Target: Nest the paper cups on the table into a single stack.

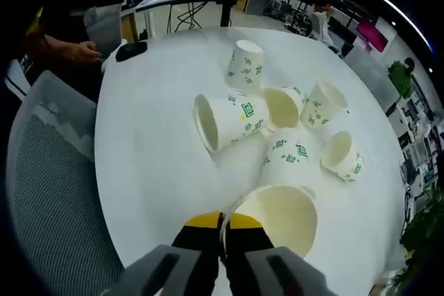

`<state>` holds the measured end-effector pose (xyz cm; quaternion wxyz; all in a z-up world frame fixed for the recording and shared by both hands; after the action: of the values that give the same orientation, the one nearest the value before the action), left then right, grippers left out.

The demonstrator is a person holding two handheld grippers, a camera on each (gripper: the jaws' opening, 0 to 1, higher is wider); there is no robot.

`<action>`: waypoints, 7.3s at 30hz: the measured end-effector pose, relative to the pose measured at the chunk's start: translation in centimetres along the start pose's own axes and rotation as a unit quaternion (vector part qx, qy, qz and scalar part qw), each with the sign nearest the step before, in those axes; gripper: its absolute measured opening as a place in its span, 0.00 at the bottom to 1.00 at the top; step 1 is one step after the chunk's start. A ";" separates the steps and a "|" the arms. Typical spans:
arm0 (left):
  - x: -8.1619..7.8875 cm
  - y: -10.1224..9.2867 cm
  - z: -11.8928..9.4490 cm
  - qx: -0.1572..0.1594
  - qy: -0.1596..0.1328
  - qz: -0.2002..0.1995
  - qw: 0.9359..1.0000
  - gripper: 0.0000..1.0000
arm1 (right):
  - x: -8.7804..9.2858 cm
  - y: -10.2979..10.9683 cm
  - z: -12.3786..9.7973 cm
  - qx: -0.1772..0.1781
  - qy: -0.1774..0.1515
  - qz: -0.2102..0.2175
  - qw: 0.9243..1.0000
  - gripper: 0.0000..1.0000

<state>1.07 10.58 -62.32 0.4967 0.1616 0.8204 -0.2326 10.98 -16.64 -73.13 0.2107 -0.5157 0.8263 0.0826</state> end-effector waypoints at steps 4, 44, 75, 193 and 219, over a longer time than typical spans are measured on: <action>0.1 -0.3 0.0 0.001 0.000 -0.002 1.000 0.79 | 0.3 0.5 -0.5 -0.003 -0.002 -0.002 1.000 0.00; 0.1 -0.7 1.0 0.017 0.002 0.003 1.000 0.80 | -3.1 1.5 0.5 -0.011 -0.027 -0.021 0.999 0.18; 0.6 -0.7 0.7 0.028 0.009 0.003 1.000 0.80 | -5.7 1.8 -2.6 0.020 -0.147 0.003 0.989 0.57; -0.6 0.1 1.7 0.041 0.006 0.027 0.999 0.80 | -8.9 -3.6 -1.7 0.076 -0.122 0.009 0.990 0.00; -0.8 -0.8 3.2 0.065 0.011 0.032 0.997 0.80 | -4.7 -3.4 -6.1 0.105 -0.120 0.038 0.986 0.00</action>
<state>3.37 8.18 -62.73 0.4835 0.2218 0.8034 -0.2676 14.20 -16.55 -65.36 0.3582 -0.4451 0.8182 0.0643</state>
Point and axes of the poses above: the point that each gripper's makers call its tool centre point, and the gripper's own axes: z roughly forward along the fingers, y roughly to its left, x roughly out of its underside, the point moved 9 cm from there along -z, roughly backward along the fingers, and after that the axes turned 4 degrees about z, right-handed, at the moved point
